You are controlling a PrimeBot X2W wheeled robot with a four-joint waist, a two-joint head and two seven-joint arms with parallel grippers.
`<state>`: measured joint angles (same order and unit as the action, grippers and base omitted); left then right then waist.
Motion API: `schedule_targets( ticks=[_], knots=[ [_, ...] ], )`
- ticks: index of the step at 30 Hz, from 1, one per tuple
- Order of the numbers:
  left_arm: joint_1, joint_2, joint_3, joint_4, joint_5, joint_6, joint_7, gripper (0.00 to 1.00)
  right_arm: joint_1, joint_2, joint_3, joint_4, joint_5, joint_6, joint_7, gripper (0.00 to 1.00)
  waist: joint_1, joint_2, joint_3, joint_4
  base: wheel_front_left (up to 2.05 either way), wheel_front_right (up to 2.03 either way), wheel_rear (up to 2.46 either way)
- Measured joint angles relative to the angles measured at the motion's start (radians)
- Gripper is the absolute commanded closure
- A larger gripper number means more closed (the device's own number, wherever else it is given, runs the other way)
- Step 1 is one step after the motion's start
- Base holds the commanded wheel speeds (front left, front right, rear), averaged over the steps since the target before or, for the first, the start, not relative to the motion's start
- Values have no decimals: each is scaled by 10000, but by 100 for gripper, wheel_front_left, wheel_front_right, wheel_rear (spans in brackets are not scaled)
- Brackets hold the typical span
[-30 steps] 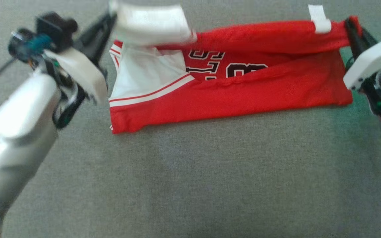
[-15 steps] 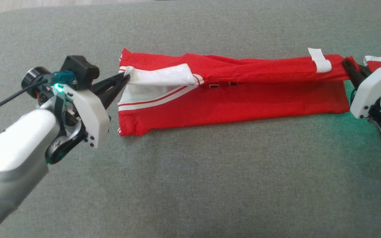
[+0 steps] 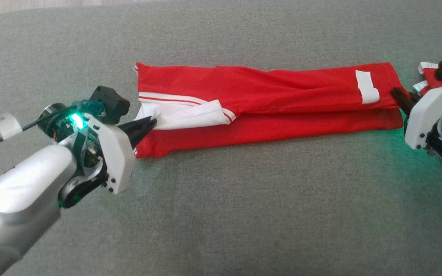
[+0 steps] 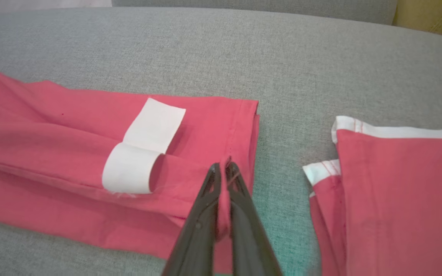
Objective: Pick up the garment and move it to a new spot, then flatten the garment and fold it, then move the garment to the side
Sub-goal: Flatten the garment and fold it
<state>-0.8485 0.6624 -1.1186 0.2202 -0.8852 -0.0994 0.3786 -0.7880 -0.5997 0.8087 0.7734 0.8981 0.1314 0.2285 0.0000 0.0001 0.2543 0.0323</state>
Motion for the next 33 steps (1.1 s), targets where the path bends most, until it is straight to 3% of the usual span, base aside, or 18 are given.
schedule_targets(
  ticks=[1, 2, 3, 6, 13, 24, 28, 33],
  knots=[
    [1, 8, -17, -13, 4, 19, -2, 95, 0, -4, 17, 2, 0, 0, 48, 82, 0, 0, -7, -9, 0, 0, 0],
    [1, 10, -29, -10, 81, 117, -25, 5, 0, -6, 25, 31, 0, 0, 40, 0, 0, 0, -20, -17, 0, 0, 0],
    [1, 10, -54, -2, 171, 159, -38, 0, 0, -6, 35, 105, 15, 0, 54, 0, 1, 0, -39, -28, 0, 0, 0],
    [89, 2, -77, 73, 228, 217, -282, 0, 1, -2, 79, 278, 121, 0, 180, 0, 0, 0, -139, -73, 0, 0, 0],
    [314, -291, 489, 290, 251, 1037, -1689, 0, -12, 138, -683, 608, 784, 0, -136, 0, 0, 0, -506, -159, 0, 0, 0],
    [1397, -1338, 2665, 477, -414, 2834, -5605, 0, -290, 1317, -2650, 422, 642, 0, -4335, 0, -1, 0, -1442, -298, 0, 0, 0],
    [2148, -1584, 3256, 430, -259, 3233, -6240, 0, 35, 2117, -4033, 389, 311, 0, -4798, 0, -1, 0, -1709, -356, 0, 0, 0],
    [3344, -2261, 4343, -23, 740, 3471, -6311, 0, 1607, 3421, -6535, -1304, -1996, 0, -4798, 0, -1, 0, -1929, -354, 0, 0, 0]
  ],
)
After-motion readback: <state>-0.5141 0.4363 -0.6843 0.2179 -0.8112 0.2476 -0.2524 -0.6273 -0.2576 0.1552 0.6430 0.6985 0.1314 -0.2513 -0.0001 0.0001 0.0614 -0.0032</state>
